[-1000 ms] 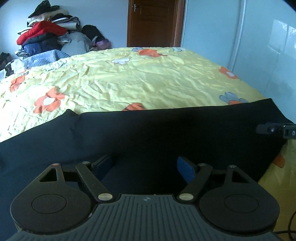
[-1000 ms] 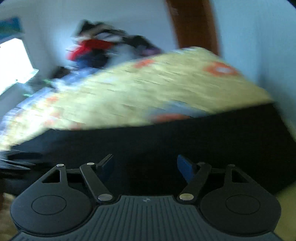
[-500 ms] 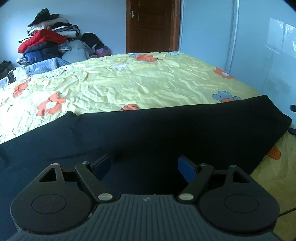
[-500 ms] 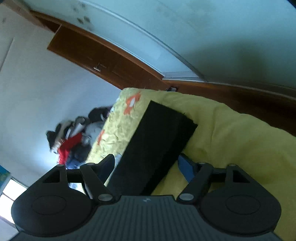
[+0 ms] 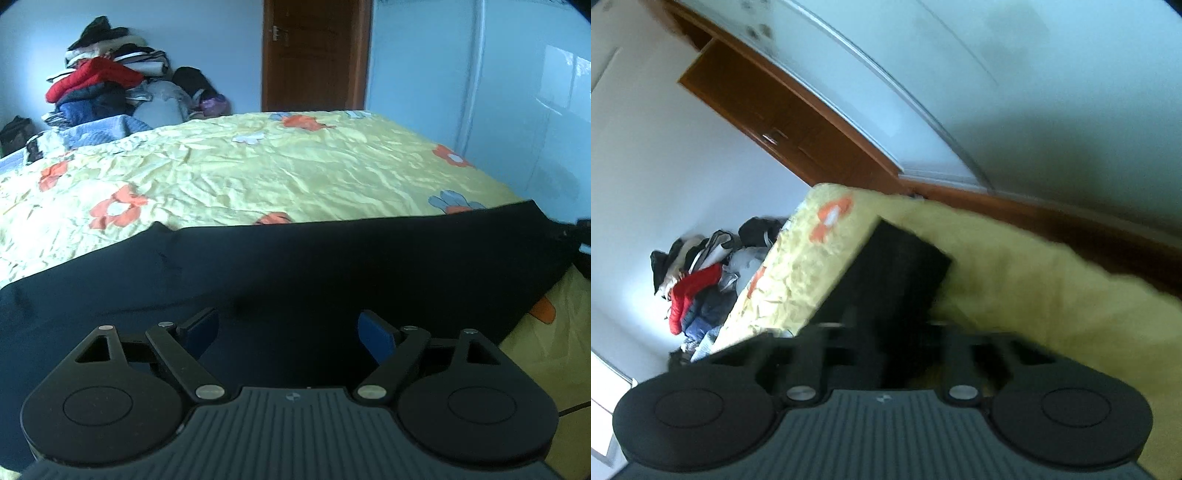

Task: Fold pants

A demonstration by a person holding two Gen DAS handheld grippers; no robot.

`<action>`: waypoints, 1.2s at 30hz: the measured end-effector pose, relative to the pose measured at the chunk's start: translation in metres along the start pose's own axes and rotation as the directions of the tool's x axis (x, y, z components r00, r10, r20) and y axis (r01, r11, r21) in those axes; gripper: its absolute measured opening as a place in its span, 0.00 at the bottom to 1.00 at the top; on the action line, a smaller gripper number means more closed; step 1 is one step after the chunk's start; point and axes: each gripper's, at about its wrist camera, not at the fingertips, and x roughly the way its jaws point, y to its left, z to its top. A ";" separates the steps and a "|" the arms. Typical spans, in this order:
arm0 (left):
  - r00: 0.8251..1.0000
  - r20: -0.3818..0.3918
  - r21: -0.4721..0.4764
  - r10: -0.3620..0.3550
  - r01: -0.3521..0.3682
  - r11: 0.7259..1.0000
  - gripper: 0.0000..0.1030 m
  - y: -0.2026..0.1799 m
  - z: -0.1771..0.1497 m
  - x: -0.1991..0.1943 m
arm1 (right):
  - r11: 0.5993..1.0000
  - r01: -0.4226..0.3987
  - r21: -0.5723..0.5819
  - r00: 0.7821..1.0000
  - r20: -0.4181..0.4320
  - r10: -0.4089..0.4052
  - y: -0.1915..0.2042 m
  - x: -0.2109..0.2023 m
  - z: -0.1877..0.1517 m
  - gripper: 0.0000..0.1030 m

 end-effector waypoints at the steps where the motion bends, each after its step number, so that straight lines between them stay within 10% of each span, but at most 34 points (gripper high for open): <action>1: 1.000 0.003 -0.010 0.007 -0.007 1.000 0.83 0.003 0.000 -0.001 | 1.000 -0.008 0.006 1.000 0.003 0.008 -0.002 -0.001 0.000 0.09; 19: 0.990 -0.025 -0.227 0.141 -0.143 0.963 0.87 0.073 -0.005 -0.014 | 0.933 -0.350 0.084 0.935 -0.030 0.353 0.063 0.009 -0.019 0.09; 30: 0.963 -0.042 -0.345 0.267 -0.265 0.901 0.87 0.120 -0.010 -0.035 | 0.848 -0.529 -0.014 0.778 -0.408 0.478 0.181 0.071 -0.136 0.09; 36: 0.955 -0.062 -0.371 0.291 -0.292 0.881 0.88 0.138 -0.017 -0.039 | 0.788 -0.570 -0.231 0.708 -0.625 0.329 0.238 0.082 -0.230 0.12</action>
